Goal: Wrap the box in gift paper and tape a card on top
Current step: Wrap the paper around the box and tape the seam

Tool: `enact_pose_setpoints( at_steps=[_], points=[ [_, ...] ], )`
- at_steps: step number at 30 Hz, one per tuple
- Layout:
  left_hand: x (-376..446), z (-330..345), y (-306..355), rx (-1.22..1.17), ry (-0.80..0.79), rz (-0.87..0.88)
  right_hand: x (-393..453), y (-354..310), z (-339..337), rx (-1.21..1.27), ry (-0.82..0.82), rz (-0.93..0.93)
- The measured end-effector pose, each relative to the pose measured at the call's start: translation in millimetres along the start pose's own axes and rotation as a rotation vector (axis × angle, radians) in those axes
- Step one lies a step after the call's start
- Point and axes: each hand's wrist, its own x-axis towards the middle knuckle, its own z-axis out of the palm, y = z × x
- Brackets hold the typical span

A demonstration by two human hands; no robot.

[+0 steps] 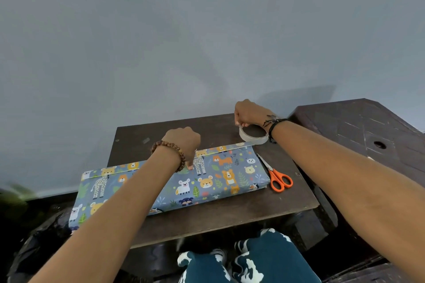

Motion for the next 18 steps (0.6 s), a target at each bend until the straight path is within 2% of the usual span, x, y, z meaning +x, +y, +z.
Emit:
enact_pose_setpoints(
  at_steps=[8, 14, 18],
  points=[
    [1.9, 2.2, -2.2, -0.026, 0.01, 0.001, -5.8, 2.0, 3.6, -0.095, 0.039, -0.091],
    [2.5, 1.7, -1.5, -0.029, 0.004, -0.001, -5.8, 0.1, 12.3, -0.217, 0.178, -0.157],
    [1.9, 3.2, -1.3, -0.031, 0.02, -0.003, -7.7, -3.0, 11.4, -0.29, 0.203, -0.181]
  ],
)
